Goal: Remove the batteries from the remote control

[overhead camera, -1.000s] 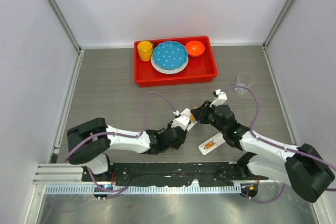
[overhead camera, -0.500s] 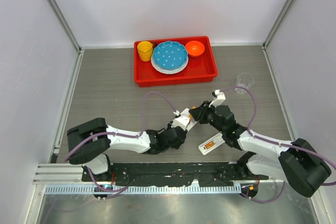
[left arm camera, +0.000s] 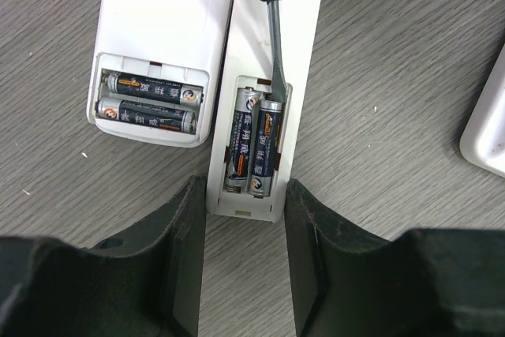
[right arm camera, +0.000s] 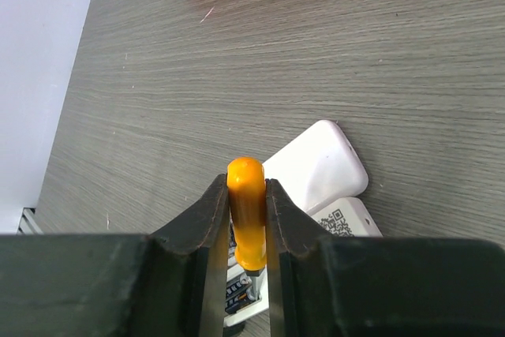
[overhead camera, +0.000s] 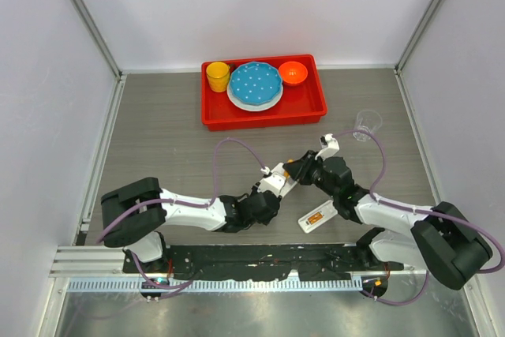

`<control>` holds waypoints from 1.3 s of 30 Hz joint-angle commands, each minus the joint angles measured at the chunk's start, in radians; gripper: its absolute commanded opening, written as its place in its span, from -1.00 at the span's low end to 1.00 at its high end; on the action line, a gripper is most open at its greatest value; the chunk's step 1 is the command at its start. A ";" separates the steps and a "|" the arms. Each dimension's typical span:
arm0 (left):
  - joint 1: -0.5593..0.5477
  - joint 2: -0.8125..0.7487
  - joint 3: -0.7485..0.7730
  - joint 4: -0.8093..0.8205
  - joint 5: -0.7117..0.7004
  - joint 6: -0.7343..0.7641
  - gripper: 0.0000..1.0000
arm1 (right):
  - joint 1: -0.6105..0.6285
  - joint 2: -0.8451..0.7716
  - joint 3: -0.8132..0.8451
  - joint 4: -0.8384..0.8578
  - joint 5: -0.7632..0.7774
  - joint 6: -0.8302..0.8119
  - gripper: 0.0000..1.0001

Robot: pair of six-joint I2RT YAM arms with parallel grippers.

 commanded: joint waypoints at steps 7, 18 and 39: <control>-0.003 0.067 -0.047 -0.080 0.070 -0.057 -1.00 | 0.034 0.051 -0.013 0.083 -0.276 0.262 -0.97; -0.003 0.045 -0.077 -0.052 0.070 -0.068 -1.00 | 0.034 0.014 -0.014 0.074 -0.264 0.313 -0.97; -0.003 -0.058 -0.102 0.012 0.159 -0.097 0.13 | 0.029 -0.226 0.072 -0.280 0.003 0.136 -0.97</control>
